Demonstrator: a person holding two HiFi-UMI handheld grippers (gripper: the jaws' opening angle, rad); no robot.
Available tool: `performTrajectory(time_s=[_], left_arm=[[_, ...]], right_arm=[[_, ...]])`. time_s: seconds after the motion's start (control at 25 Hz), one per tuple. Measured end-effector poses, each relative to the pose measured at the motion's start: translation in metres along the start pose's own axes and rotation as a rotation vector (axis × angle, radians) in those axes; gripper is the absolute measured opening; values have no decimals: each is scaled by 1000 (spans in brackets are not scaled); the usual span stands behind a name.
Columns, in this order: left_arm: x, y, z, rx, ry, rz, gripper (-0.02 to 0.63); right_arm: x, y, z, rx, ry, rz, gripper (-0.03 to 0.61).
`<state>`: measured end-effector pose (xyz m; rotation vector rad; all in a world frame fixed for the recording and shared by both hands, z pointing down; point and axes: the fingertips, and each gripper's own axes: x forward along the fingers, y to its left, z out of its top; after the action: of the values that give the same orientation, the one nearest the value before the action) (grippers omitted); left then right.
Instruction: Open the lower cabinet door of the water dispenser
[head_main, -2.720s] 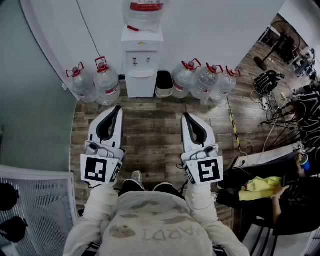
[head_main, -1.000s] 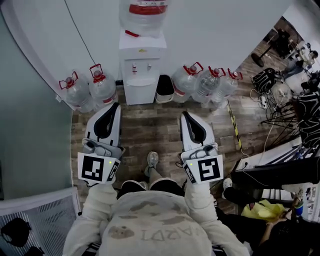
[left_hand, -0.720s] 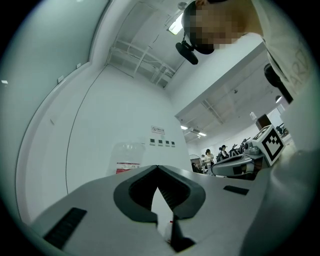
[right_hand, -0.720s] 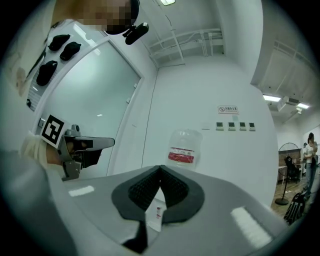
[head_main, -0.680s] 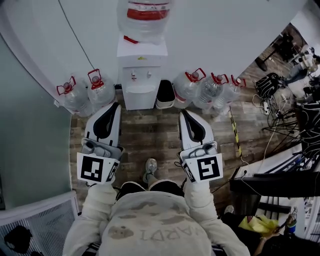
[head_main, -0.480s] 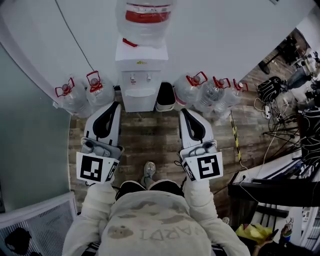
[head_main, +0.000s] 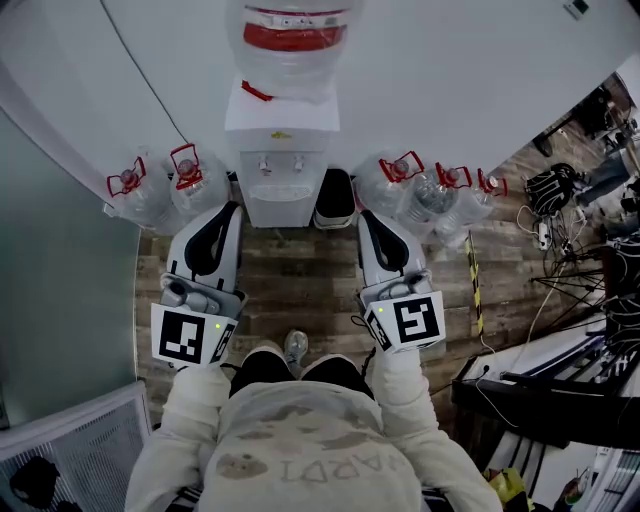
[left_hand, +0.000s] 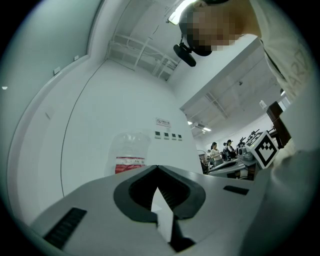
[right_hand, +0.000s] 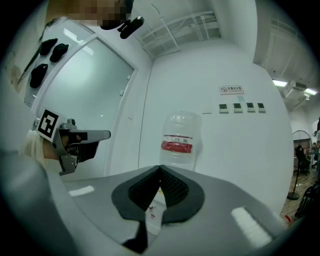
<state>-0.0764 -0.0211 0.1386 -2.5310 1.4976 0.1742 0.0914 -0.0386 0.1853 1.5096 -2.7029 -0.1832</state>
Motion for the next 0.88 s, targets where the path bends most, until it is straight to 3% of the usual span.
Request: performTrajectory(time_s=[0.88], left_arm=[[65, 60, -79, -41, 81, -65, 4]], right_arm=[[105, -33, -156, 199, 258, -34, 9]])
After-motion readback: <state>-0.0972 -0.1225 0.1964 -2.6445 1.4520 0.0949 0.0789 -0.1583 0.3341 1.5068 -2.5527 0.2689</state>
